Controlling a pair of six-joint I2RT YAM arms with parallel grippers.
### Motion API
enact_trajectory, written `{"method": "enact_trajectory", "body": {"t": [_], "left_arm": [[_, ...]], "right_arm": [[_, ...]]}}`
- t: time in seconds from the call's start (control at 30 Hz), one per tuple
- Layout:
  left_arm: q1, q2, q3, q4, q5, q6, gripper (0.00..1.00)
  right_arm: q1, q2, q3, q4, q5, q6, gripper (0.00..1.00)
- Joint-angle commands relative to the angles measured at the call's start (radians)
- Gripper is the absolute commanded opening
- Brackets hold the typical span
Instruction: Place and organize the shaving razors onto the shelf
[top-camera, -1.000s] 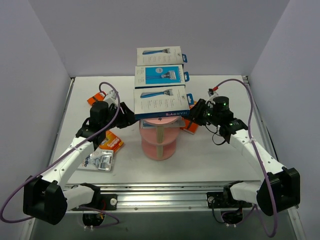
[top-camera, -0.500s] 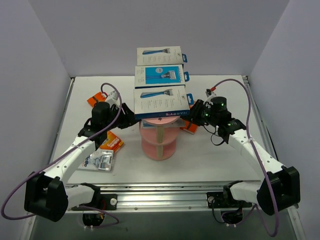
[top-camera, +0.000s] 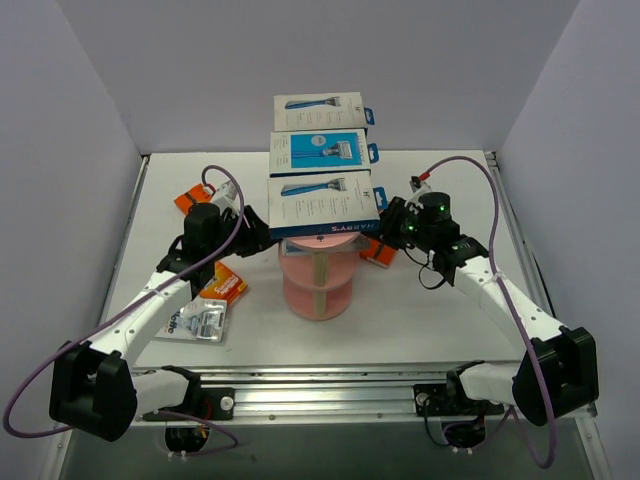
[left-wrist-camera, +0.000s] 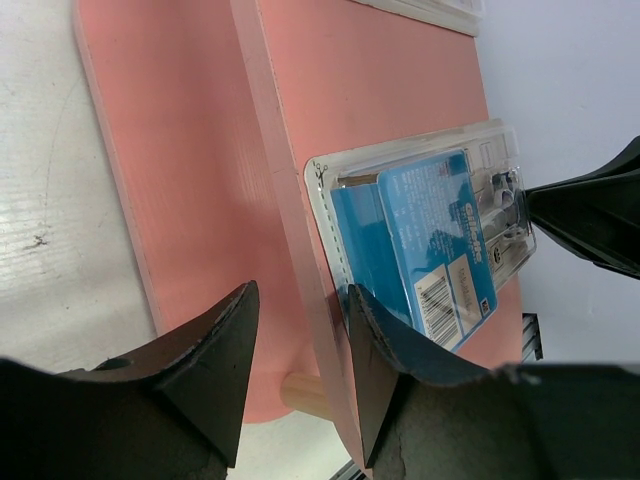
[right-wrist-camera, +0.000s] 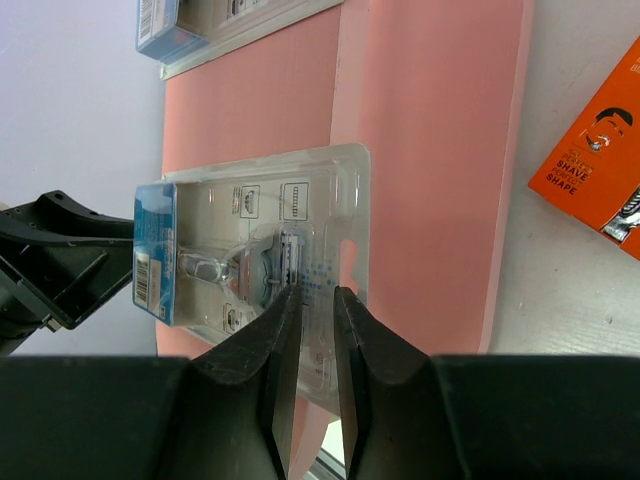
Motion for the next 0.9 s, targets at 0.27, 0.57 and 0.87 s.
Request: {"method": "enact_trajectory", "body": {"t": [0.27,0.57,0.87], "left_arm": [[-0.003,0.020,0.051,0.020,-0.008,0.034,0.50],[0.014,0.035,0.090,-0.024,-0.023,0.048,0.50],[0.043,0.074,0.122,-0.024,-0.008,0.049,0.50]], "right_arm": [[0.037,0.045,0.011,0.035,0.003,0.003,0.16],[0.048,0.071,0.027,0.047,0.009,0.009,0.15],[0.048,0.103,0.042,0.061,0.011,0.014,0.15]]}}
